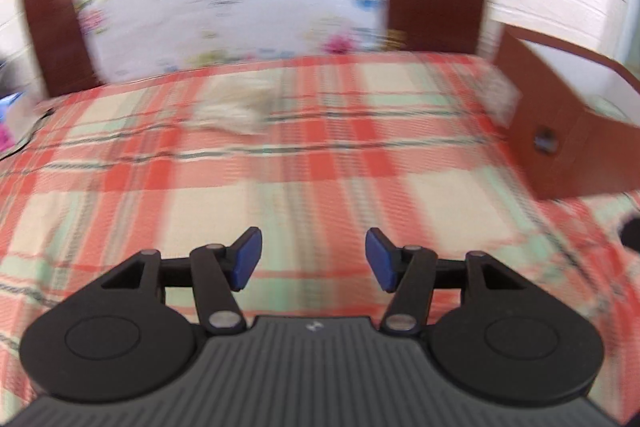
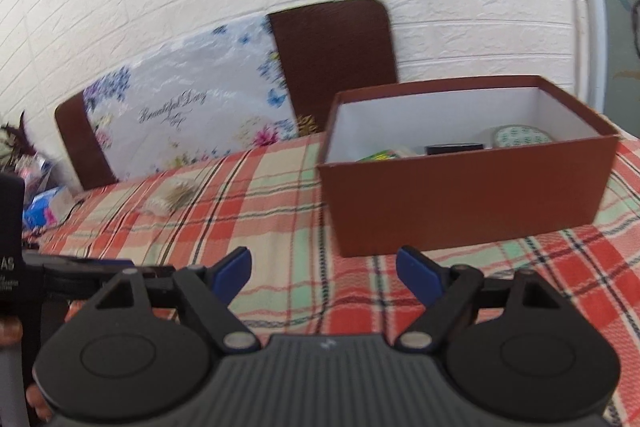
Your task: Organize objects
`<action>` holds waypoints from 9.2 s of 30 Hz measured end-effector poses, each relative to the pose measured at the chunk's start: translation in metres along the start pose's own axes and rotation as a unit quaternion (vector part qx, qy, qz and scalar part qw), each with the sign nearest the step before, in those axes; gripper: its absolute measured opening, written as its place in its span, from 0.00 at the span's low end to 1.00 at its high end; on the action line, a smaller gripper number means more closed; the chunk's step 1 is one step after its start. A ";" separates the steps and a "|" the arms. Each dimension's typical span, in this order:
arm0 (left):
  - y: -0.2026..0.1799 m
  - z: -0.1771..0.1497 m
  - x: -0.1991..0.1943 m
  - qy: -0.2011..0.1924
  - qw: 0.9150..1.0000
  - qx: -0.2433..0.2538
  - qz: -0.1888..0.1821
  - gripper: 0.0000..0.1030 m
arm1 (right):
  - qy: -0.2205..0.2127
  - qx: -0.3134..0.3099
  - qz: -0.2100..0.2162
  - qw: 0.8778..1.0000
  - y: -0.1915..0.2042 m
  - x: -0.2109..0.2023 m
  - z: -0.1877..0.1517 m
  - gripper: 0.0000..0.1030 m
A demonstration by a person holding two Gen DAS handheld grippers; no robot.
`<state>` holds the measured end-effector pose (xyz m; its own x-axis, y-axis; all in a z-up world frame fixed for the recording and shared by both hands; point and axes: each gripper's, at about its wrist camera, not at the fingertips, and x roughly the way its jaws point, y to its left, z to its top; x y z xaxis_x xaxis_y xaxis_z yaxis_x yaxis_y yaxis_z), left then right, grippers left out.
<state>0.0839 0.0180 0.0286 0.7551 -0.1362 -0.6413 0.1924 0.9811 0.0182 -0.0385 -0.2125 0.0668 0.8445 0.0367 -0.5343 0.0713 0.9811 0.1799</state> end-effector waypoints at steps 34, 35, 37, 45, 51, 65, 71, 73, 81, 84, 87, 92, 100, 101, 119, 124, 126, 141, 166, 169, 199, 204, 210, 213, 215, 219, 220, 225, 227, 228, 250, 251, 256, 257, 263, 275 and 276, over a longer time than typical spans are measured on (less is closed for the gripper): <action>0.119 -0.042 0.025 -0.076 0.990 -0.115 0.029 0.77 | 0.078 -0.083 0.076 0.991 0.169 0.230 0.037 0.30; 0.119 -0.042 0.026 -0.075 0.990 -0.114 0.030 0.77 | 0.089 -0.069 0.080 0.990 0.153 0.215 0.034 0.30; 0.118 -0.042 0.026 -0.074 0.991 -0.110 0.029 0.78 | 0.109 -0.048 0.091 0.989 0.119 0.181 0.026 0.30; 0.080 -0.024 0.008 -0.029 0.984 -0.153 -0.092 0.84 | 0.099 -0.030 0.062 0.993 0.002 0.055 -0.021 0.62; -0.041 0.000 -0.021 -0.036 0.972 -0.026 -0.231 0.83 | 0.031 -0.064 0.021 0.997 -0.020 0.016 -0.030 0.78; -0.117 -0.014 0.028 0.109 0.949 0.021 -0.295 0.39 | 0.057 -0.146 0.045 0.987 -0.014 0.047 -0.035 0.57; -0.126 0.032 -0.045 0.007 0.949 0.056 -0.310 0.34 | -0.073 -0.155 0.057 0.984 -0.012 -0.009 -0.015 0.41; -0.137 0.053 -0.056 -0.023 0.946 0.058 -0.318 0.35 | -0.124 -0.158 0.044 0.979 -0.016 -0.024 -0.003 0.41; -0.231 0.110 -0.019 -0.044 0.940 0.077 -0.328 0.35 | -0.178 -0.145 -0.037 0.972 -0.071 -0.004 0.052 0.45; -0.265 0.114 0.004 -0.039 0.948 0.091 -0.304 0.47 | -0.162 -0.148 -0.062 0.974 -0.093 0.019 0.061 0.49; -0.284 0.113 0.019 -0.031 0.969 0.116 -0.214 0.54 | -0.118 -0.150 -0.105 0.976 -0.111 0.053 0.067 0.81; -0.266 0.108 0.002 -0.040 0.978 0.121 -0.168 0.60 | -0.119 -0.075 -0.082 0.987 -0.133 0.033 0.061 0.80; -0.247 0.086 -0.033 -0.024 0.983 0.134 -0.124 0.64 | -0.168 0.048 -0.074 0.982 -0.146 -0.037 0.031 0.85; -0.244 0.083 -0.036 -0.021 0.983 0.133 -0.121 0.64 | -0.167 0.067 -0.074 0.981 -0.148 -0.045 0.025 0.85; -0.169 0.031 -0.072 -0.011 0.994 0.101 -0.036 0.97 | -0.094 0.181 -0.052 0.977 -0.128 -0.080 0.009 1.00; -0.161 0.016 -0.070 0.002 0.995 0.097 -0.033 1.00 | -0.074 0.170 -0.068 0.980 -0.110 -0.081 -0.003 1.00; -0.161 0.009 -0.070 0.007 0.994 0.102 -0.028 1.00 | -0.076 0.164 -0.075 0.981 -0.102 -0.085 -0.008 1.00; -0.143 -0.003 -0.082 -0.006 0.996 0.084 -0.027 1.00 | -0.097 0.127 -0.101 0.982 -0.071 -0.104 -0.013 1.00; -0.126 -0.016 -0.130 -0.064 0.996 0.061 -0.004 1.00 | -0.105 0.086 -0.080 0.987 -0.043 -0.144 -0.018 1.00; -0.124 -0.019 -0.135 -0.063 0.996 0.059 -0.013 1.00 | -0.108 0.088 -0.081 0.987 -0.042 -0.152 -0.021 1.00; -0.132 -0.020 -0.121 -0.030 0.996 0.074 -0.031 1.00 | -0.081 0.079 -0.083 0.990 -0.048 -0.125 -0.025 1.00; -0.135 -0.018 -0.117 -0.033 0.996 0.076 -0.023 1.00 | -0.081 0.082 -0.079 0.990 -0.053 -0.120 -0.026 1.00; -0.140 -0.018 -0.115 -0.037 0.996 0.084 -0.016 1.00 | -0.083 0.081 -0.081 0.990 -0.058 -0.116 -0.027 1.00; -0.142 -0.017 -0.115 -0.039 0.995 0.085 -0.017 1.00 | -0.081 0.086 -0.079 0.990 -0.061 -0.115 -0.026 1.00; -0.142 -0.016 -0.115 -0.041 0.995 0.085 -0.019 1.00 | -0.081 0.088 -0.078 0.990 -0.063 -0.114 -0.027 1.00; -0.143 -0.014 -0.116 -0.049 0.995 0.084 -0.022 1.00 | -0.080 0.093 -0.076 0.989 -0.067 -0.112 -0.026 1.00; -0.143 -0.013 -0.117 -0.052 0.995 0.084 -0.020 1.00 | -0.081 0.094 -0.076 0.989 -0.067 -0.112 -0.025 1.00; -0.145 -0.009 -0.115 -0.053 0.995 0.083 0.000 1.00 | -0.084 0.091 -0.072 0.990 -0.070 -0.107 -0.016 1.00; -0.143 -0.007 -0.114 -0.050 0.996 0.077 0.000 1.00 | -0.089 0.083 -0.070 0.990 -0.070 -0.106 -0.007 1.00; -0.143 -0.005 -0.113 -0.049 0.996 0.075 0.000 1.00 | -0.091 0.079 -0.069 0.990 -0.070 -0.106 -0.002 1.00; -0.163 -0.003 -0.108 -0.026 0.996 0.082 0.004 1.00 | -0.076 0.108 -0.074 0.988 -0.082 -0.101 -0.010 1.00; -0.164 -0.002 -0.108 -0.024 0.996 0.082 0.002 1.00 | -0.076 0.107 -0.075 0.989 -0.082 -0.102 -0.010 1.00; -0.167 -0.004 -0.108 -0.021 0.996 0.085 0.002 1.00 | -0.078 0.113 -0.080 0.987 -0.085 -0.103 -0.009 1.00; -0.168 -0.004 -0.107 -0.021 0.996 0.087 0.002 1.00 | -0.079 0.116 -0.081 0.987 -0.085 -0.104 -0.009 1.00; -0.167 -0.005 -0.109 -0.023 0.996 0.086 0.005 1.00 | -0.080 0.121 -0.085 0.986 -0.088 -0.105 -0.011 1.00; -0.165 -0.005 -0.109 -0.017 0.997 0.080 0.004 1.00 | -0.080 0.119 -0.086 0.986 -0.085 -0.106 -0.012 1.00; -0.164 -0.005 -0.109 -0.016 0.997 0.079 0.003 1.00 | -0.080 0.118 -0.085 0.986 -0.085 -0.106 -0.012 1.00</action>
<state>-0.0332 -0.1275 0.0918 0.7759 -0.1370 -0.6158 0.2817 0.9486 0.1439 -0.1407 -0.2974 0.0986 0.8814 -0.1734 -0.4394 0.3246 0.8981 0.2968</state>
